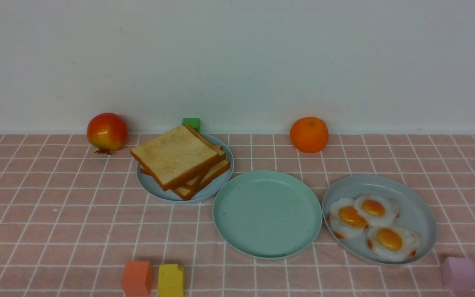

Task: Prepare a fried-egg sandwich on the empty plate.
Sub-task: Use the left arm to grab a slice of bread, then use the left arm to put a slice of bread into the empty plate in the middle, then use the right arm to grab a fried egg

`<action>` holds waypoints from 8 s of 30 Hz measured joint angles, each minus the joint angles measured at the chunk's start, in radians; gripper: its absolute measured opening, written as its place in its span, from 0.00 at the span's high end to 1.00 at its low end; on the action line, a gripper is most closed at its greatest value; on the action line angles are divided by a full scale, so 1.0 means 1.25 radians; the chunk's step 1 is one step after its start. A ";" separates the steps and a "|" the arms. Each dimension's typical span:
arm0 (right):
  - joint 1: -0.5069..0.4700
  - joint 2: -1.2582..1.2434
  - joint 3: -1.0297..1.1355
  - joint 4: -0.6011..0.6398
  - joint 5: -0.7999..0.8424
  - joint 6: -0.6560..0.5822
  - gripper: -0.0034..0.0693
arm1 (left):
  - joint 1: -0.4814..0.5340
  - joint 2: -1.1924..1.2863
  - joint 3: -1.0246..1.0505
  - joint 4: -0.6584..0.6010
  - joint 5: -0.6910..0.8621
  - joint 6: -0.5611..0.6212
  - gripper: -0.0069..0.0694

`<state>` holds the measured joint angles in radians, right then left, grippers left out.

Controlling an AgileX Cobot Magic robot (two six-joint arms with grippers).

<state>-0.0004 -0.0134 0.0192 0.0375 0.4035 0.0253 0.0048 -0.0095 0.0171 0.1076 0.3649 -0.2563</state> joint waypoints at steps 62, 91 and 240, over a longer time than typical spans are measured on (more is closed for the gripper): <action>-0.001 0.006 -0.114 0.055 -0.520 0.105 0.62 | 0.000 0.000 -0.153 -0.163 -0.636 -0.097 0.59; 0.034 0.233 -0.450 0.121 0.260 0.069 0.62 | 0.000 0.811 -0.670 -0.328 0.143 -0.172 0.59; 0.093 1.338 -0.999 0.179 0.258 0.340 0.16 | -0.220 1.255 -1.258 -0.213 0.537 0.054 0.29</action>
<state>0.1153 1.6590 -1.2297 0.2616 0.7266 0.4505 -0.2704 1.5591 -1.5550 -0.1584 1.0357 -0.1892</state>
